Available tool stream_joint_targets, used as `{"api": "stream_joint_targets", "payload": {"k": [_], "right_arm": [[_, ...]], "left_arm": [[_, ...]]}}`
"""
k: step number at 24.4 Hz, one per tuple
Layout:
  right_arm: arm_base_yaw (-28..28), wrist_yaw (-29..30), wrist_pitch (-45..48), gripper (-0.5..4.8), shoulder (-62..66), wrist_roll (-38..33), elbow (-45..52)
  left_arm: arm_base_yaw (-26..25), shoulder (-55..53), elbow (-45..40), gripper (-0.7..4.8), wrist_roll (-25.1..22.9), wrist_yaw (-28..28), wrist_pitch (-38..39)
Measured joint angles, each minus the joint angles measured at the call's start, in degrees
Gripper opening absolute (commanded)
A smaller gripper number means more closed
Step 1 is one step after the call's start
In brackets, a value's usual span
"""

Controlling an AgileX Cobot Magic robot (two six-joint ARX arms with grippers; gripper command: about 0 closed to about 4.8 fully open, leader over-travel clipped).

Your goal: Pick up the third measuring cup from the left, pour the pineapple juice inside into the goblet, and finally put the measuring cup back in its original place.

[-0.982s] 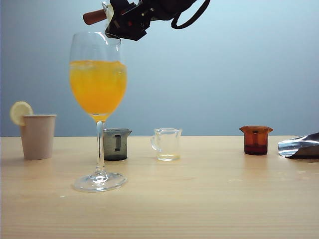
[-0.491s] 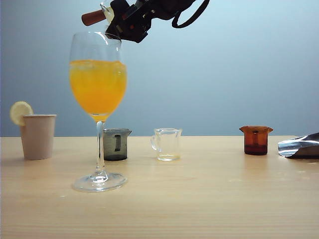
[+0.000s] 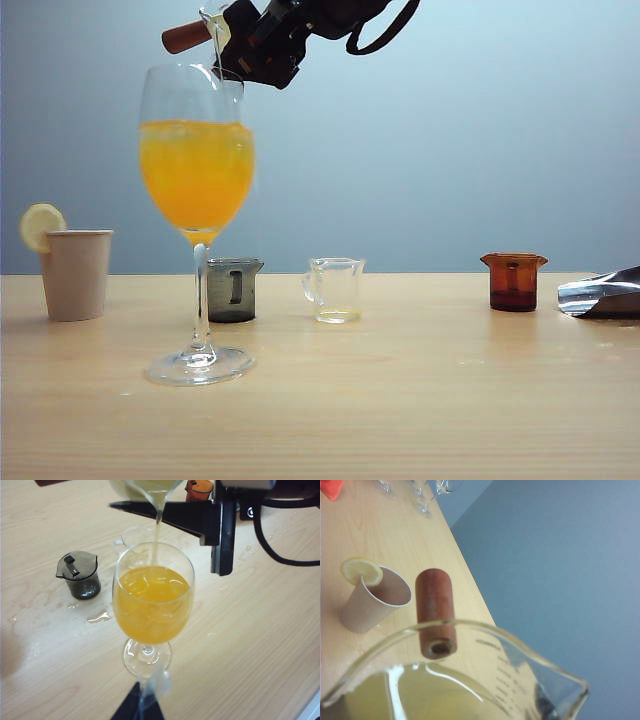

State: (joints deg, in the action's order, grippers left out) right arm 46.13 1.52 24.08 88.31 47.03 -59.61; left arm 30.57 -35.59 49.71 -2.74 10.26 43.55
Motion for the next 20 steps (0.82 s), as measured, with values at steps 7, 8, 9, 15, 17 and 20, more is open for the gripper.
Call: {"api": "stream_joint_targets", "payload": {"k": [7, 8, 9, 15, 17, 20], "right_arm": [[1.4, -0.4, 1.8, 1.98, 0.0, 6.1, 0.0], [1.4, -0.4, 1.7, 1.98, 0.0, 6.6, 0.0], [1.4, -0.4, 1.8, 1.98, 0.0, 6.8, 0.0], [1.4, -0.4, 1.8, 1.98, 0.0, 7.9, 0.0], [1.4, -0.4, 1.8, 1.98, 0.0, 8.5, 0.0], [1.4, -0.4, 1.8, 1.98, 0.0, 9.6, 0.0]], "left_arm": [[0.0, 0.0, 0.0, -0.05, 0.0, 0.0, 0.0], [0.0, 0.0, 0.0, -0.05, 0.0, 0.0, 0.0], [0.0, 0.0, 0.0, -0.05, 0.0, 0.0, 0.0], [0.0, 0.0, 0.0, -0.05, 0.0, 0.0, 0.0], [0.0, 0.0, 0.0, -0.05, 0.0, 0.0, 0.0], [0.0, 0.0, 0.0, -0.05, 0.0, 0.0, 0.0]]}}
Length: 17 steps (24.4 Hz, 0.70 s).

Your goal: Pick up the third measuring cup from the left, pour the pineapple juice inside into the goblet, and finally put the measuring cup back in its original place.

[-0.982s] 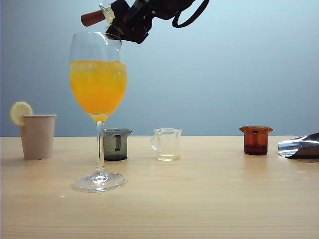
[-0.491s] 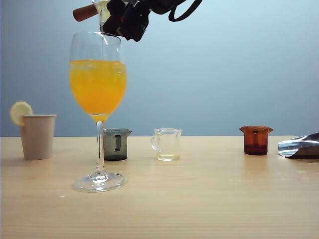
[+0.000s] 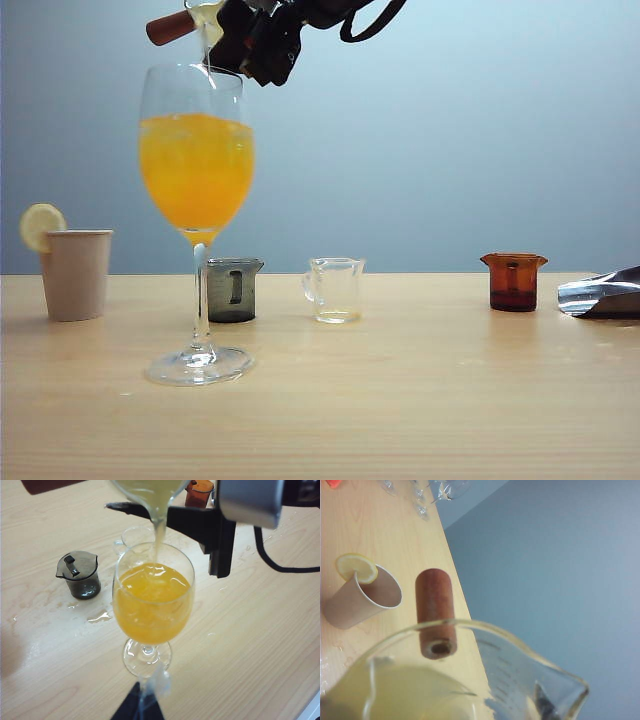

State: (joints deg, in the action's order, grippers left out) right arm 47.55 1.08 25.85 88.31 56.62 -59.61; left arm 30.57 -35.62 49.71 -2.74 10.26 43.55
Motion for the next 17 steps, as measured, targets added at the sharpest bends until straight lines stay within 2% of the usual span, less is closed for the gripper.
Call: {"api": "stream_joint_targets", "payload": {"k": [17], "right_arm": [[0.0, 0.0, 0.0, 1.98, 0.0, 5.4, 0.0]], "left_arm": [[0.0, 0.1, 0.0, -0.05, 0.0, 0.0, 0.0]]}}
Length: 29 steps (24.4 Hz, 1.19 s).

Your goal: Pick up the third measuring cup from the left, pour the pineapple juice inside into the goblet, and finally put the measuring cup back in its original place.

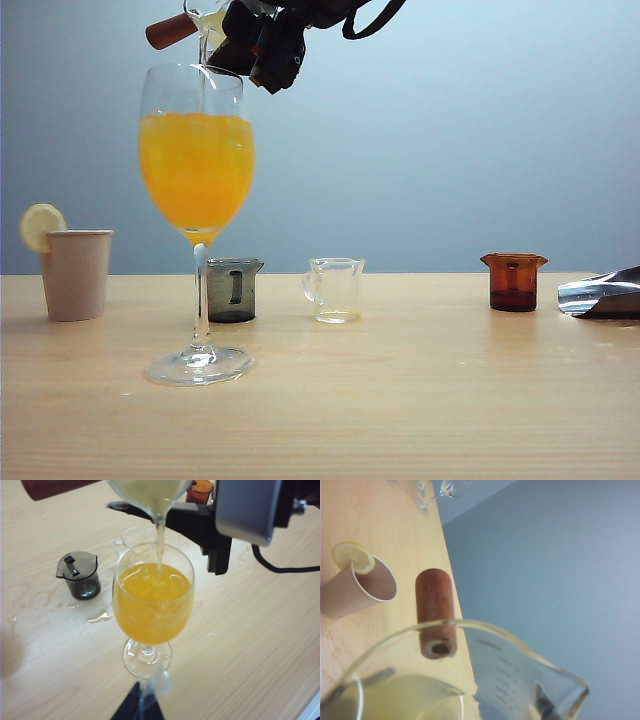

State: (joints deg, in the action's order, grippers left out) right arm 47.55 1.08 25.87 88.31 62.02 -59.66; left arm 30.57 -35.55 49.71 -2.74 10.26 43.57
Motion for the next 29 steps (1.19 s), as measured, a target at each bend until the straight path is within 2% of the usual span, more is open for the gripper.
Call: {"api": "stream_joint_targets", "payload": {"k": [29], "right_arm": [[0.0, 0.2, 0.2, 1.98, 0.0, 9.6, 0.0]], "left_arm": [[0.0, 0.0, 0.0, -0.05, 0.0, 0.0, 0.0]]}}
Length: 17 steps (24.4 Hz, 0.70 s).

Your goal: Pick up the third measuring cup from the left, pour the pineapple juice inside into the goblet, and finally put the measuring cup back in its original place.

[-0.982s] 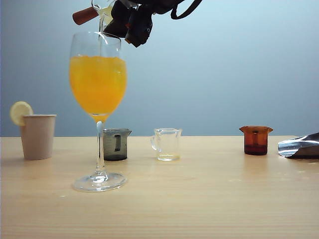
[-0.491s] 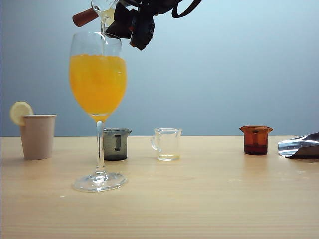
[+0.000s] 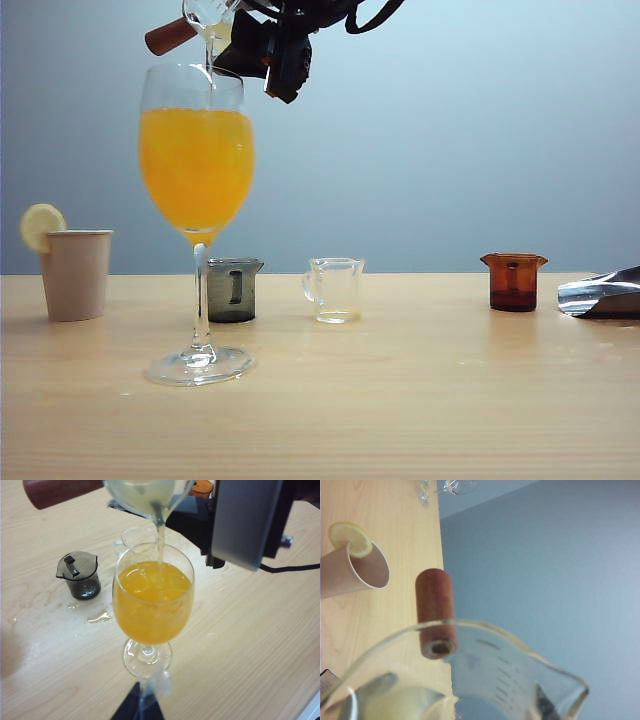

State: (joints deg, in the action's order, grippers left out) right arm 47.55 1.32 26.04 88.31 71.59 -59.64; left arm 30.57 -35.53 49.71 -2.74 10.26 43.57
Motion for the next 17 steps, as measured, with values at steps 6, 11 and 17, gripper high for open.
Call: {"api": "stream_joint_targets", "payload": {"k": [6, 11, 17], "right_arm": [[0.0, 0.0, 1.2, 1.98, 0.0, 0.4, 0.0], [0.0, 0.2, 3.4, 1.98, 0.0, 0.5, 0.0], [0.8, 1.4, 3.9, 1.98, 0.0, 4.8, 0.0]], "left_arm": [[0.0, 0.0, 0.0, -0.05, 0.0, 0.0, 0.0], [0.0, 0.0, 0.0, -0.05, 0.0, 0.0, 0.0], [0.0, 0.0, 0.0, -0.05, 0.0, 0.0, 0.0]]}}
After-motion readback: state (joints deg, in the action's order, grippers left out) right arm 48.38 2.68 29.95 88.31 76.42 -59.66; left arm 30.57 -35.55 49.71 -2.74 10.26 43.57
